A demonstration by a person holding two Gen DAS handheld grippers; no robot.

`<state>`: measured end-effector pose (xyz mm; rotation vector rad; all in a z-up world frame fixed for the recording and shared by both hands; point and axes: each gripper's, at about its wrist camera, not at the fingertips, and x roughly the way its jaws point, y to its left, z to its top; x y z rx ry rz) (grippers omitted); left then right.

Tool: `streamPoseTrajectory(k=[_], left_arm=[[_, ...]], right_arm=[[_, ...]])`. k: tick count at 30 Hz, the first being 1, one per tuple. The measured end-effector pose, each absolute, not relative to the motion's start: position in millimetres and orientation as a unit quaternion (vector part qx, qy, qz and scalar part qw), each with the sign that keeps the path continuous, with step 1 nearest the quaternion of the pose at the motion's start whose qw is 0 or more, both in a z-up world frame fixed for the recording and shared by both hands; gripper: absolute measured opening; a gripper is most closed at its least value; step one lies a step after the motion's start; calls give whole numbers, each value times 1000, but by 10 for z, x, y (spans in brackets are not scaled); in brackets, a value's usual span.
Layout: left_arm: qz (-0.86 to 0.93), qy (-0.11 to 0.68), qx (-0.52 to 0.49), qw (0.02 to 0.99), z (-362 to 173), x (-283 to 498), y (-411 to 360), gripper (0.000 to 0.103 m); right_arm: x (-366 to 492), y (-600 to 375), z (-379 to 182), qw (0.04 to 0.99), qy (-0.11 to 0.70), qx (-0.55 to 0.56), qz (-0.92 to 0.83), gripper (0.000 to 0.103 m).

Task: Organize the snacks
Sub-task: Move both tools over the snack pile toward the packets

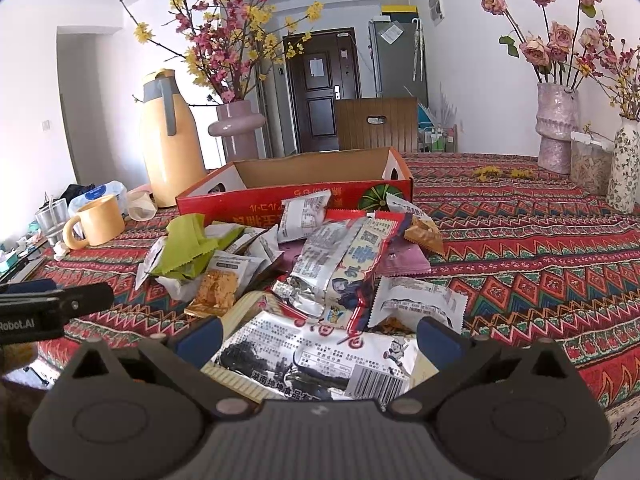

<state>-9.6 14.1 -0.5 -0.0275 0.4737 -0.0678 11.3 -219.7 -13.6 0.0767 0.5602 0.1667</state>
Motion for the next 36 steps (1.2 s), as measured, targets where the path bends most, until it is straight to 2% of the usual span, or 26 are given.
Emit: streamPoseTrajectory(k=[36], left_arm=[[-18,257,-31,966,-111,394,369,103]], right_arm=[[597,-2221,-191,952,295,19,76,103]])
